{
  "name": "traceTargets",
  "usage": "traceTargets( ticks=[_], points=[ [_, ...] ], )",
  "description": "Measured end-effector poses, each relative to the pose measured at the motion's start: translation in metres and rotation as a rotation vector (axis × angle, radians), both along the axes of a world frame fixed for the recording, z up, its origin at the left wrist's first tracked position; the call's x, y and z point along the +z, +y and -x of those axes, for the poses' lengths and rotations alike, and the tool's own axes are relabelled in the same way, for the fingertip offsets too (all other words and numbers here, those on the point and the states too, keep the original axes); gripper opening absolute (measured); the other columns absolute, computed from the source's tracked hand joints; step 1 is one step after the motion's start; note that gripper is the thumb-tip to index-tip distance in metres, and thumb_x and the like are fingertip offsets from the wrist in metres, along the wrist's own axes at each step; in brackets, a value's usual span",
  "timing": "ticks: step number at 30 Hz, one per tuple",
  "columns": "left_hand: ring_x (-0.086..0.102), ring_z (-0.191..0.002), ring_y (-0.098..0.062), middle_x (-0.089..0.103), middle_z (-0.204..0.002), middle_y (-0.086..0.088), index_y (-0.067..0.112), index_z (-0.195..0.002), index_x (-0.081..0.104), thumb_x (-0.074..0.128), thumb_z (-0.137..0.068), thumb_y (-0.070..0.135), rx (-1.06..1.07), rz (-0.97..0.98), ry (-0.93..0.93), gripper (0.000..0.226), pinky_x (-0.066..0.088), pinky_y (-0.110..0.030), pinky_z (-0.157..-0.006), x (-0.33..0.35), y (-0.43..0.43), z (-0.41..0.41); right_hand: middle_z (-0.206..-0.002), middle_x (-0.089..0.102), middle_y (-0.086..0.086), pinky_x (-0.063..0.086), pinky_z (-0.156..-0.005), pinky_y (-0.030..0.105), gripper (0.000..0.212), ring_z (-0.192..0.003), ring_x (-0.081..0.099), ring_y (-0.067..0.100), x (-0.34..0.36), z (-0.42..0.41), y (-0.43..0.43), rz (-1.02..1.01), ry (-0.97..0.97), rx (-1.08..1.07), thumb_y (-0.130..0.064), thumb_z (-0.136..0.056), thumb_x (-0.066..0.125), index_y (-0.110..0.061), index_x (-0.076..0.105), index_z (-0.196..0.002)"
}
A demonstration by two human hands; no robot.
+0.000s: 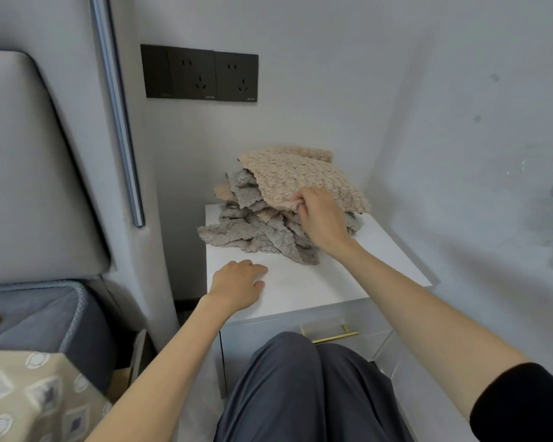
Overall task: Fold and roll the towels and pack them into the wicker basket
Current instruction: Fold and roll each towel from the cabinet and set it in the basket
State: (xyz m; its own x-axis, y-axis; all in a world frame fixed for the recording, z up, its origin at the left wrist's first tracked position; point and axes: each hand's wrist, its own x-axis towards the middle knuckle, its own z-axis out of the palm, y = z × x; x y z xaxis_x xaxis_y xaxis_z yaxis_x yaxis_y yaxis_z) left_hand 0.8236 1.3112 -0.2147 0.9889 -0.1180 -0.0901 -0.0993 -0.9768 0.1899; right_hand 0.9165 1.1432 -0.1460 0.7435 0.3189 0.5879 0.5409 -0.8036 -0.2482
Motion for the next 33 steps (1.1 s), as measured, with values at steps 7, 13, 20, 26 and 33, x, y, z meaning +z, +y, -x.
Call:
traceTargets(
  ticks=[7, 13, 20, 26, 33],
  points=[
    [0.054, -0.115, -0.023, 0.055, -0.133, -0.001, 0.026, -0.144, 0.035, 0.045, -0.098, 0.031, 0.201, 0.398, -0.207, 0.047, 0.046, -0.036, -0.091, 0.009, -0.008, 0.007, -0.099, 0.057, -0.003, 0.039, -0.076, 0.031, 0.017, -0.101, 0.050, 0.019, 0.080, 0.004, -0.026, -0.299, 0.069, 0.050, -0.013, -0.096, 0.043, -0.013, 0.053, -0.110],
    [0.021, -0.142, -0.019, 0.016, -0.157, 0.000, 0.025, -0.152, 0.001, 0.067, -0.087, 0.035, 0.154, 0.844, -0.631, 0.093, 0.028, -0.036, -0.111, 0.066, -0.033, -0.001, -0.093, 0.059, -0.001, 0.038, -0.068, 0.015, 0.014, -0.086, 0.051, 0.016, 0.136, 0.027, -0.051, -0.431, -0.013, 0.108, -0.012, -0.097, 0.043, -0.018, 0.054, -0.103],
    [0.011, -0.145, -0.021, 0.009, -0.159, 0.000, 0.025, -0.152, -0.004, 0.072, -0.078, 0.048, 0.118, 0.872, -0.579, 0.108, 0.018, -0.045, -0.117, 0.106, -0.064, -0.005, -0.080, 0.053, -0.006, 0.035, -0.059, 0.016, 0.019, -0.067, 0.045, 0.008, 0.173, 0.063, -0.077, -0.604, 0.107, 0.233, -0.013, -0.098, 0.041, -0.025, 0.054, -0.089],
    [0.065, -0.086, -0.020, 0.068, -0.087, 0.003, 0.010, -0.101, 0.063, 0.059, -0.090, 0.016, 0.113, 0.952, -0.486, 0.013, 0.050, -0.034, -0.072, 0.101, -0.060, -0.003, -0.063, 0.043, -0.014, 0.031, -0.047, 0.014, 0.019, -0.051, 0.036, 0.002, 0.178, 0.074, -0.100, -0.644, 0.121, 0.179, -0.012, -0.092, 0.038, -0.024, 0.049, -0.083],
    [0.051, -0.049, 0.000, 0.048, -0.048, 0.016, 0.017, -0.081, 0.065, 0.063, -0.091, 0.025, 0.041, 1.148, -0.249, 0.013, 0.050, -0.015, -0.049, 0.108, -0.021, 0.004, -0.072, 0.046, -0.005, 0.032, -0.054, 0.025, 0.017, -0.059, 0.041, 0.009, 0.135, 0.064, -0.138, -0.583, 0.333, -0.157, -0.019, -0.096, 0.037, -0.019, 0.047, -0.082]
  ],
)
